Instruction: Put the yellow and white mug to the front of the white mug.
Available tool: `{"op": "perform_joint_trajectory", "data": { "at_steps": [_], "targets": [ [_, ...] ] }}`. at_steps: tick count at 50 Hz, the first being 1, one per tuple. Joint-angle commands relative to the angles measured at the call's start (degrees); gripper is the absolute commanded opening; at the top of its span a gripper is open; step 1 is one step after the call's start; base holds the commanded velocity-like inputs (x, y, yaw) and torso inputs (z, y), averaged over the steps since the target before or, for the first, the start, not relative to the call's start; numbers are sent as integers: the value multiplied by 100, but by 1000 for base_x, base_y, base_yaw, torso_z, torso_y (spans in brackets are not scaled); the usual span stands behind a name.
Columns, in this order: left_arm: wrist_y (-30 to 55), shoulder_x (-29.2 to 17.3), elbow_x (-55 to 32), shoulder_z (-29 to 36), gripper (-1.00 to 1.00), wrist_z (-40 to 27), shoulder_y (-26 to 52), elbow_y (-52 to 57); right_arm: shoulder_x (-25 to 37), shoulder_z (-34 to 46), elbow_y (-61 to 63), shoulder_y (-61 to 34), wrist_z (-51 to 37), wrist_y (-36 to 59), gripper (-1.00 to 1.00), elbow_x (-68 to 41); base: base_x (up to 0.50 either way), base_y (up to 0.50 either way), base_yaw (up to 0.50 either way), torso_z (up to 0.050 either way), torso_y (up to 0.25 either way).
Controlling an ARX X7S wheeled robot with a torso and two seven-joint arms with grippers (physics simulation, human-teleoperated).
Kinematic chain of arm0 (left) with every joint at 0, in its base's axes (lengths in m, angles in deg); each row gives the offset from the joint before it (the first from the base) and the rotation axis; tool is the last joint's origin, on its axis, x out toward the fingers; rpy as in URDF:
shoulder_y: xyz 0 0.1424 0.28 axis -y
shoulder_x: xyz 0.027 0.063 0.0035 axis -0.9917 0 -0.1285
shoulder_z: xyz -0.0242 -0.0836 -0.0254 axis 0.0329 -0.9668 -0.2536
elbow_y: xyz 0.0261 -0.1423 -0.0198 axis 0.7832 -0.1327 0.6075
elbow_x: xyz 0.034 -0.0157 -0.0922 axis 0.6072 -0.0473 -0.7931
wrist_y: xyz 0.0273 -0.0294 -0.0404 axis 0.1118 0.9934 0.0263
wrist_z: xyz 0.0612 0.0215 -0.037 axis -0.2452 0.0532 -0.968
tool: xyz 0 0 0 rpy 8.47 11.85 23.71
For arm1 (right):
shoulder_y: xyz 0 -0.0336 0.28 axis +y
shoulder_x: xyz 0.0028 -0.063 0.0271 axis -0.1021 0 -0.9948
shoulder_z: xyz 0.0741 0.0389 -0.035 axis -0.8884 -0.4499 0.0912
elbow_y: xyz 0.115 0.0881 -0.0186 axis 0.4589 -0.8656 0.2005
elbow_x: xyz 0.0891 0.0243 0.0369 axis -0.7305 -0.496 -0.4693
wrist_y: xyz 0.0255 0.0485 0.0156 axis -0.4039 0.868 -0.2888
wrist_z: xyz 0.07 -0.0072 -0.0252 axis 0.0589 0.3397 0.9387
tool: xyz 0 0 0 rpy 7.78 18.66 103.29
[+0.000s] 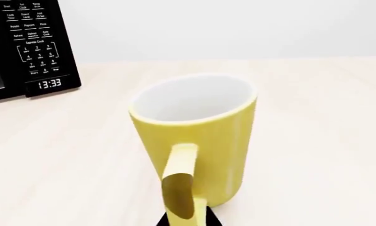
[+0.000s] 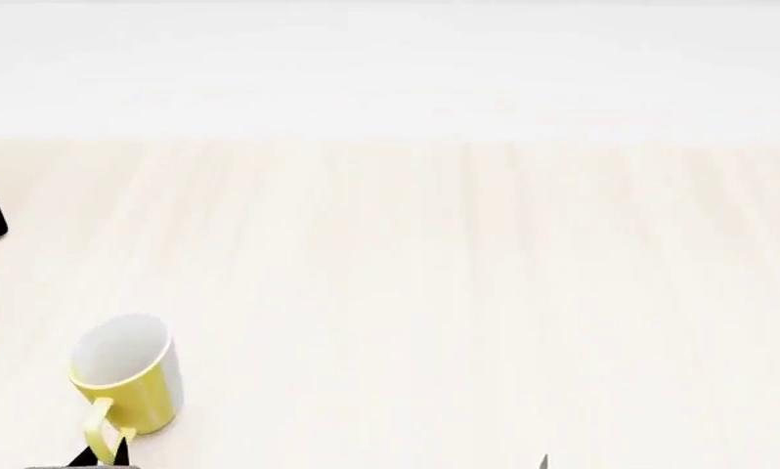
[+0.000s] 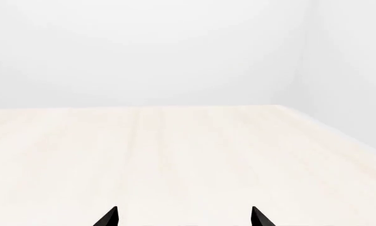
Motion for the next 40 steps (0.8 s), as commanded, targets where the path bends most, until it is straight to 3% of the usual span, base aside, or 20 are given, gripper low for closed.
{"op": "perform_joint_trajectory", "data": {
  "at_steps": [1, 14, 19, 23, 24, 30, 33, 38, 40],
  "targets": [
    [-166, -48, 9, 65, -100, -11, -64, 117, 43, 61, -15, -11, -47, 14, 100, -18, 0, 0, 0, 0, 0],
    [-235, -124, -20, 127, -100, 11, -113, 267, 71, 83, -70, -27, -77, -14, 100, -56, 0, 0, 0, 0, 0],
    [-232, -322, -246, 248, -100, 521, 44, 461, 83, 89, -73, -23, -90, -25, 100, -70, 0, 0, 0, 0, 0],
    [-285, -510, -515, 320, -100, 1185, 538, 162, 89, 110, -110, -34, -82, -48, 100, -79, 0, 0, 0, 0, 0],
    [-93, -590, -879, 305, -100, 1680, 891, -67, 90, 109, -119, -36, -83, -56, 100, -85, 0, 0, 0, 0, 0],
    [-34, -686, -990, 600, -100, 2895, 2237, -1552, 115, 96, -79, -28, -94, -50, 100, -130, 0, 0, 0, 0, 0],
    [-643, -661, -959, 881, -100, 4059, 2913, -2569, 125, 88, -100, -29, -99, -68, 100, -143, 0, 0, 0, 0, 0],
    [-426, -562, -1053, 1214, -100, 5645, 4199, -4127, 145, 49, -140, -22, -115, -107, 100, -179, 0, 0, 0, 0, 0],
    [-240, -611, -1160, 1227, -100, 5902, 4271, -4019, 146, 50, -174, -41, -114, -113, 100, -188, 0, 0, 0, 0, 0]
  ]
}}
